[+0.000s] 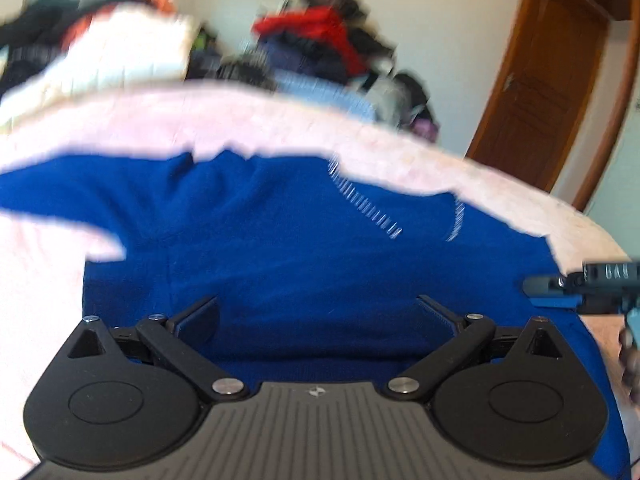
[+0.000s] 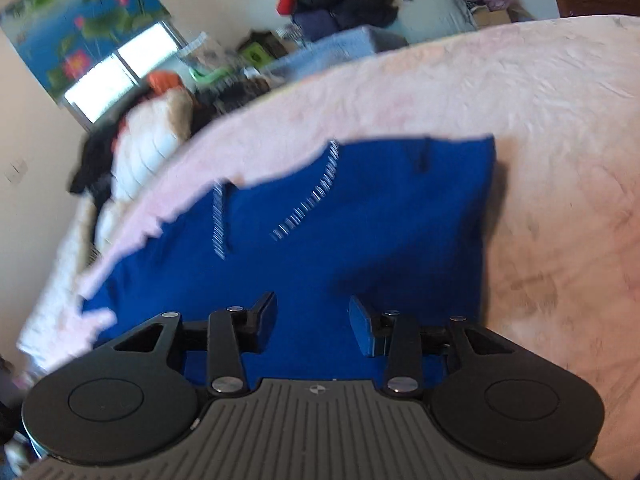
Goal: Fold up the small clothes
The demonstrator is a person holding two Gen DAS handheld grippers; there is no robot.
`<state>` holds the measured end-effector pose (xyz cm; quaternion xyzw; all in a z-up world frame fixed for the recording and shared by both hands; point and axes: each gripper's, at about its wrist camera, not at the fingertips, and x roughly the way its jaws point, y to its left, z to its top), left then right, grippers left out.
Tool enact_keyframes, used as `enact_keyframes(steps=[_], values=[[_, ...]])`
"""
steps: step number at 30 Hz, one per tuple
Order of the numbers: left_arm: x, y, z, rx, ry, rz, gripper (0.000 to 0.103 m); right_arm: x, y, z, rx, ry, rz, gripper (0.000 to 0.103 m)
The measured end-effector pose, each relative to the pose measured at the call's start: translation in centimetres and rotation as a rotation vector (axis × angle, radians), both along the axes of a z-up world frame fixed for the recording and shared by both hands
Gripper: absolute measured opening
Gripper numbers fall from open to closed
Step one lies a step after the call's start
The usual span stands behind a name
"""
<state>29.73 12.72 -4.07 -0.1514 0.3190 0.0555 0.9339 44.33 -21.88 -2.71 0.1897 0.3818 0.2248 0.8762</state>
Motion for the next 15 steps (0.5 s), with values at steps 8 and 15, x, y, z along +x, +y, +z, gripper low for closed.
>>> enact_keyframes(steps=[8,15], values=[[-1.7,2.8,0.5,-0.042,-0.055,0.018,0.103,-1.3,-1.5,-1.4,0.107,-0.063,-0.001,0.043],[-6.9,19.2,3.7,-0.301,-0.223,0.517,0.103,-1.4,-2.6,-2.3,0.191,-0.104,-0.004,0.043]])
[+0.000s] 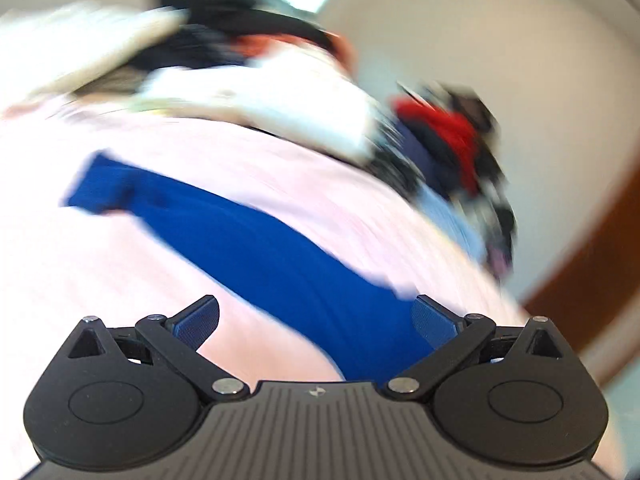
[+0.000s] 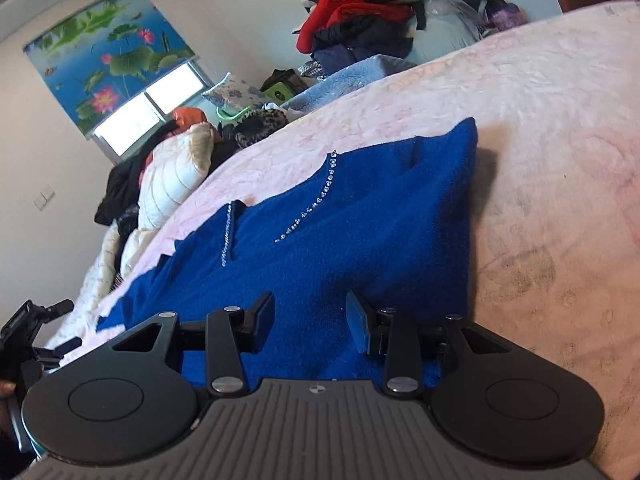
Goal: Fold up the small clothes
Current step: 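Grasp the sleeve cuff with the left gripper and lay it across the body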
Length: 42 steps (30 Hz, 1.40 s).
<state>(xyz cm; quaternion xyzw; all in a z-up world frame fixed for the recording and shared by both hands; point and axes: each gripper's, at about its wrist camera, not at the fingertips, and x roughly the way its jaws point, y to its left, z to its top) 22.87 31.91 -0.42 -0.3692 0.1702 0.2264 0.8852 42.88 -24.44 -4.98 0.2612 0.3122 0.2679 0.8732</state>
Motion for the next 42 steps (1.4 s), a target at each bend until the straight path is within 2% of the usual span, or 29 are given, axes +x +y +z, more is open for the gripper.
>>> enact_keyframes(steps=[2,4,5,6,7,10,14,15,16,18,19,21,22,23,24,25,26,29,38,42], values=[[-1.8,6.5,-0.9,-0.21,-0.077,0.156,0.103,0.0,0.0,-0.1,0.01,-0.001,-0.001,0.044],[-2.5,11.9,-3.2,-0.442,-0.136,0.194,0.103,-0.1,0.2,-0.1,0.001,-0.007,-0.005,0.044],[-2.6,13.6,-4.3,-0.513,-0.132,0.21,0.103,-0.1,0.3,-0.1,-0.006,-0.01,-0.006,0.044],[-2.7,14.5,-4.8,-0.523,-0.119,0.246,0.103,-0.1,0.5,0.0,-0.009,-0.012,-0.006,0.044],[-2.5,14.7,-4.7,-0.484,-0.108,0.262,0.103,-0.1,0.5,0.0,-0.007,-0.012,-0.007,0.044],[-1.0,14.7,-4.0,-0.355,-0.024,0.198,0.103,0.0,0.4,-0.1,0.007,-0.008,-0.006,0.044],[0.0,13.9,-2.3,-0.109,0.158,0.217,0.103,0.0,0.3,-0.3,0.016,-0.006,-0.005,0.044],[0.0,14.4,-2.5,-0.126,0.154,0.194,0.103,0.0,0.3,-0.3,0.015,-0.006,-0.005,0.044],[-0.3,15.1,-3.1,-0.205,0.124,0.183,0.103,0.0,0.3,-0.3,0.015,-0.006,-0.005,0.044],[-1.2,16.4,-5.3,-0.416,0.044,0.185,0.103,0.0,0.2,-0.3,0.018,-0.006,-0.005,0.044],[-1.6,16.7,-5.8,-0.449,0.028,0.203,0.101,0.0,0.2,-0.3,0.02,-0.005,-0.005,0.044],[-1.8,17.1,-6.3,-0.453,0.015,0.239,0.094,0.0,0.2,-0.3,0.02,-0.005,-0.005,0.044],[-1.9,17.3,-6.5,-0.466,0.006,0.247,0.085,0.0,0.2,-0.3,0.021,-0.005,-0.005,0.044],[-1.9,17.4,-6.8,-0.478,-0.008,0.255,0.072,0.0,0.2,-0.3,0.023,-0.005,-0.004,0.044],[-1.9,17.6,-7.2,-0.505,-0.016,0.256,0.045,0.1,0.1,-0.4,0.026,-0.005,-0.003,0.044],[-1.8,17.7,-7.7,-0.541,-0.018,0.254,0.034,0.1,0.1,-0.4,0.03,-0.004,-0.003,0.044],[-1.8,17.8,-8.1,-0.56,-0.015,0.258,0.034,0.1,0.1,-0.4,0.032,-0.004,-0.003,0.044],[-1.7,17.7,-8.2,-0.545,-0.032,0.266,0.033,0.0,0.1,-0.4,0.032,-0.004,-0.002,0.044],[-3.4,17.1,-8.2,-0.575,-0.114,0.309,0.033,0.0,0.1,-0.4,0.044,-0.004,0.0,0.045],[-3.2,17.0,-8.5,-0.57,-0.087,0.34,0.033,0.0,0.0,-0.4,0.046,-0.004,0.001,0.045]])
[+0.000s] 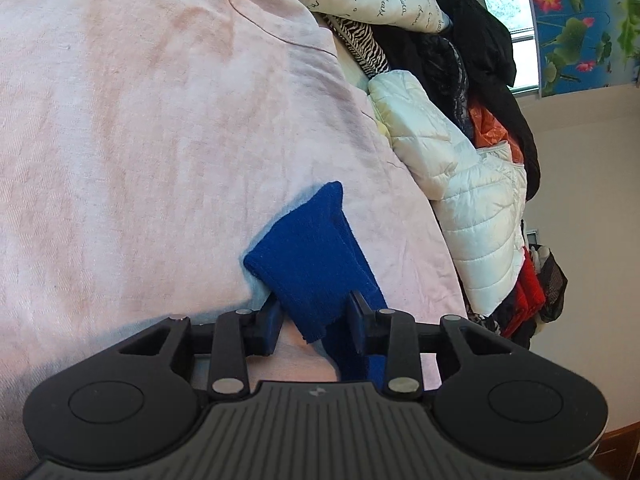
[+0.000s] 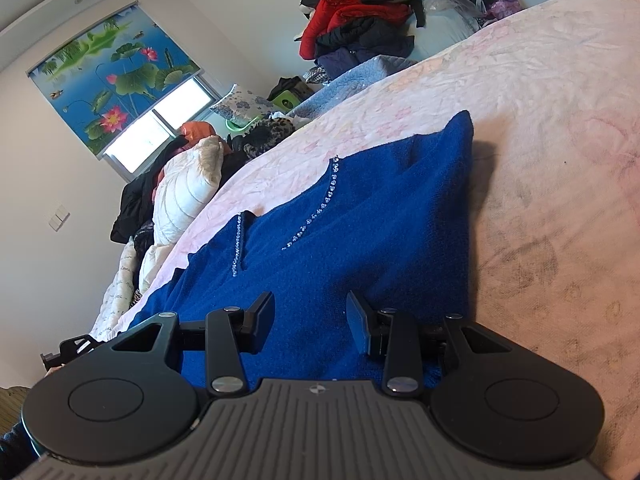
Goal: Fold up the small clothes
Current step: 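Grasp the sleeve cuff with the left gripper and lay it across the body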
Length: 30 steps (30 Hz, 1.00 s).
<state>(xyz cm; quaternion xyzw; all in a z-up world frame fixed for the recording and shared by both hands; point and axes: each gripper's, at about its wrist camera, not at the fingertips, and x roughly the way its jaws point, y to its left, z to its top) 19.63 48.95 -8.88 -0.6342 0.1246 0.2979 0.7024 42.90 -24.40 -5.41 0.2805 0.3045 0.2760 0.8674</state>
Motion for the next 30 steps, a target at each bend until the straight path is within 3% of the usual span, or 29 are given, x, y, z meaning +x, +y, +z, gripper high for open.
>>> enact_keyframes(steps=[5,9,12,15,20,24,26,30], values=[[0.3,-0.6,0.4,0.026,0.082,0.041,0.006,0.0,0.0,0.0,0.001,0.0,0.0,0.045],[0.3,-1.2,1.4,0.102,0.13,0.06,0.005,0.0,-0.1,0.0,0.007,0.0,0.001,0.045],[0.4,-2.6,3.3,0.184,0.103,0.044,0.005,-0.1,-0.2,0.0,0.014,0.0,0.004,0.045],[1.0,-4.9,5.7,0.181,-0.028,-0.021,0.004,-0.1,-0.4,-0.1,0.031,0.001,0.005,0.045],[4.7,-14.4,8.9,0.109,-0.319,-0.261,0.004,-0.1,-0.5,-0.1,0.051,0.002,0.005,0.045],[8.6,-24.6,7.6,-0.026,-0.467,-0.5,0.005,-0.1,-0.8,-0.3,0.071,0.004,0.007,0.045],[10.3,-29.2,5.0,-0.127,-0.473,-0.591,0.005,-0.1,-0.9,-0.3,0.081,0.005,0.008,0.045],[12.5,-34.8,-2.1,-0.289,-0.262,-0.668,0.004,0.0,-1.1,-0.5,0.1,0.007,0.011,0.045]])
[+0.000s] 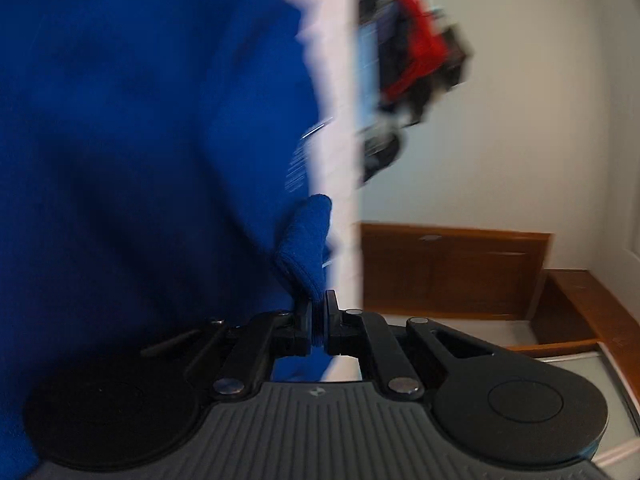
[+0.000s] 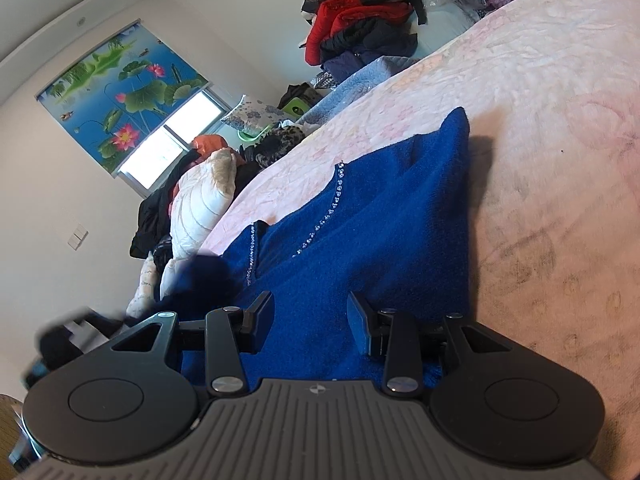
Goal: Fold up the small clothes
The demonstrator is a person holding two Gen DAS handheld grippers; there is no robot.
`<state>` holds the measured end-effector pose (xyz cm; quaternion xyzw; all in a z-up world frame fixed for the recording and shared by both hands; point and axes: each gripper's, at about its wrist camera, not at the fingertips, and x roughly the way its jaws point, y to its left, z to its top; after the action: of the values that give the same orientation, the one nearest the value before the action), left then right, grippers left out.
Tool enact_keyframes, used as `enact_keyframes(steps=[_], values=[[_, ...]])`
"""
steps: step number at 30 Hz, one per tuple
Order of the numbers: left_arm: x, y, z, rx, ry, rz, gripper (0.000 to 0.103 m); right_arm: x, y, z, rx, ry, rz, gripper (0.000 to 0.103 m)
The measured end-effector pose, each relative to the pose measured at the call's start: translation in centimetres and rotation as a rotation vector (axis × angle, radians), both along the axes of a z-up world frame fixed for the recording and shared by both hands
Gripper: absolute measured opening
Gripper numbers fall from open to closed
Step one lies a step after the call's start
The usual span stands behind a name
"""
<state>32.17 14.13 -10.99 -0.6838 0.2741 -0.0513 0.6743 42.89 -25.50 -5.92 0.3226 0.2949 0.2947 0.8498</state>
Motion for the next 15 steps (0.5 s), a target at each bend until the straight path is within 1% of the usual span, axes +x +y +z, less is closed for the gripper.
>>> enact_keyframes(steps=[1,2,3,4,5,6,7,8,9,10,11,12,13,14,15], values=[[0.1,-0.7,-1.5,-0.017,0.052,-0.017,0.004,0.0,-0.1,0.0,0.003,0.0,0.001,0.045],[0.1,-1.0,-1.4,0.014,0.016,-0.026,0.004,0.0,-0.1,-0.1,0.006,0.0,0.002,0.045],[0.2,-1.3,-0.8,0.057,-0.001,-0.052,0.004,0.1,-0.2,-0.1,0.01,0.001,0.002,0.045],[0.5,-1.4,-0.5,0.065,0.008,-0.082,0.006,0.1,-0.2,-0.1,0.013,0.002,0.002,0.045],[0.8,-1.5,-0.4,0.06,0.008,-0.122,0.008,0.1,-0.3,-0.1,0.015,0.002,0.003,0.045],[1.2,-1.6,-0.2,0.076,-0.003,-0.17,0.016,0.1,-0.3,-0.1,0.017,0.002,0.003,0.045],[1.2,-1.8,0.4,0.137,-0.009,-0.196,0.018,0.1,-0.3,-0.1,0.015,0.002,0.003,0.045],[0.8,-1.8,1.2,0.221,-0.018,-0.194,0.018,0.1,-0.2,-0.1,0.009,0.002,0.003,0.045],[0.3,-1.9,2.2,0.306,-0.038,-0.189,0.022,0.1,-0.1,0.0,-0.005,0.002,0.005,0.045],[-0.2,-2.2,3.2,0.405,-0.066,-0.197,0.034,0.2,0.1,0.1,-0.02,0.003,0.006,0.045],[-0.8,-2.4,4.2,0.5,-0.09,-0.198,0.041,0.2,0.3,0.3,-0.036,0.006,0.008,0.046],[-1.8,-2.5,5.2,0.61,-0.117,-0.172,0.053,0.3,0.7,0.6,-0.068,0.017,0.006,0.046],[-2.8,-2.5,6.0,0.718,-0.139,-0.127,0.061,0.3,1.1,1.2,-0.098,0.041,-0.008,0.047],[-3.9,-2.8,6.7,0.821,-0.146,-0.082,0.064,0.2,1.5,2.1,-0.107,0.08,-0.027,0.055],[-4.8,-3.0,7.2,0.915,-0.145,-0.042,0.065,0.0,2.0,3.1,-0.084,0.1,-0.032,0.058]])
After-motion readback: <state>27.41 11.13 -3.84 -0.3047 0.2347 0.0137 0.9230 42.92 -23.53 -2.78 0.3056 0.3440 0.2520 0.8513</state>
